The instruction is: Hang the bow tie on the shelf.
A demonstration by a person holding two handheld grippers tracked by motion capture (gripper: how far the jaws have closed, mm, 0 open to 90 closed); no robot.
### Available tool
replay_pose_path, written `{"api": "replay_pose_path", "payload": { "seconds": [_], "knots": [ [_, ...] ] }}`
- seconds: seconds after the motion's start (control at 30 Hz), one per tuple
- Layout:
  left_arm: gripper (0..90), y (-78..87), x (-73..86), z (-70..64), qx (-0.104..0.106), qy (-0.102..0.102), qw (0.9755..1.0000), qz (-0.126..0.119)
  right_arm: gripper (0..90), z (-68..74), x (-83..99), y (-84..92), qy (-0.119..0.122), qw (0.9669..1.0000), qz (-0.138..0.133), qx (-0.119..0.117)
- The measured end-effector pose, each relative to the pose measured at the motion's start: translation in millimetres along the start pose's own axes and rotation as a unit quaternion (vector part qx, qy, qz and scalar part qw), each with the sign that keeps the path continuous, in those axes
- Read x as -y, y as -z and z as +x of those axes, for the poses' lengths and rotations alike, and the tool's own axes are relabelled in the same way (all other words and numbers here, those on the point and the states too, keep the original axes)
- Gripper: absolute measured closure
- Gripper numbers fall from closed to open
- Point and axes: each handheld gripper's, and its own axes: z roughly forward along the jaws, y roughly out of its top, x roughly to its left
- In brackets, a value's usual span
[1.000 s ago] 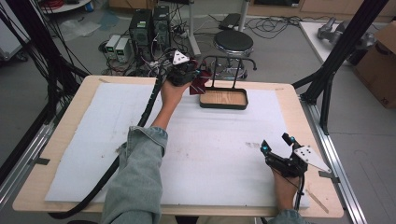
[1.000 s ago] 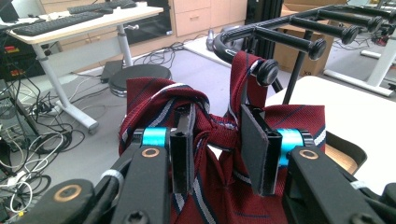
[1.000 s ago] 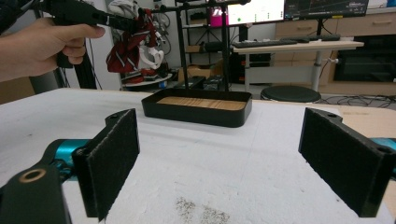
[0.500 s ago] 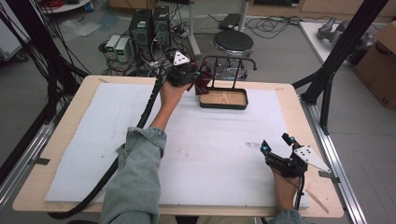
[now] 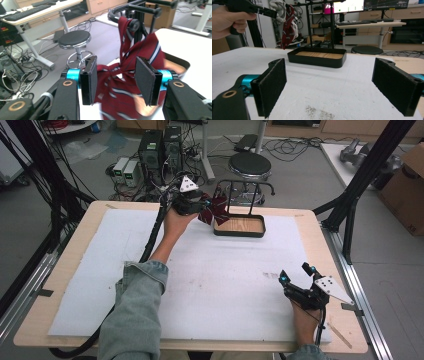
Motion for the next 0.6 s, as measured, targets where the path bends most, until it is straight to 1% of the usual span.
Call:
{"api": "replay_pose_path", "payload": {
  "seconds": [0.07, 0.1, 0.17, 0.23, 0.33, 0.4, 0.5, 0.6],
  "knots": [
    [49.4, 6.3, -1.3, -0.1, 0.005, -0.005, 1.0000, 0.006, 11.5, 0.1, 0.1, 0.2, 0.000, 1.0000, 0.001, 0.000],
    [48.2, 9.7, -1.9, -0.4, 0.006, -0.010, 0.9999, 0.011, 11.5, 0.2, 0.0, 0.1, 0.000, 1.0000, 0.000, 0.001],
    [45.5, 17.7, -2.6, -1.5, 0.000, -0.028, 0.9994, 0.019, 11.5, 0.1, 0.1, 0.3, 0.001, 1.0000, 0.001, 0.000],
    [44.5, 27.4, -2.3, -1.0, 0.006, -0.027, 0.9995, 0.013, 11.5, 0.2, 0.0, 0.3, 0.002, 1.0000, 0.001, 0.001],
    [42.2, 44.3, -2.3, 0.5, 0.005, -0.026, 0.9996, 0.005, 11.5, 0.3, 0.0, 0.2, 0.004, 1.0000, 0.002, 0.001],
    [40.8, 56.7, -2.5, 1.6, 0.003, -0.026, 0.9997, 0.001, 11.5, 0.5, 0.1, 0.1, 0.004, 1.0000, 0.002, 0.001],
    [38.5, 76.1, -2.5, 2.4, -0.003, -0.029, 0.9995, -0.010, 11.5, 0.6, 0.1, 0.1, 0.003, 1.0000, 0.002, 0.002],
    [37.0, 94.7, -2.0, 3.9, -0.005, -0.028, 0.9994, -0.021, 11.5, 1.0, 0.1, 0.2, 0.002, 1.0000, 0.003, 0.003]
  ]
}}
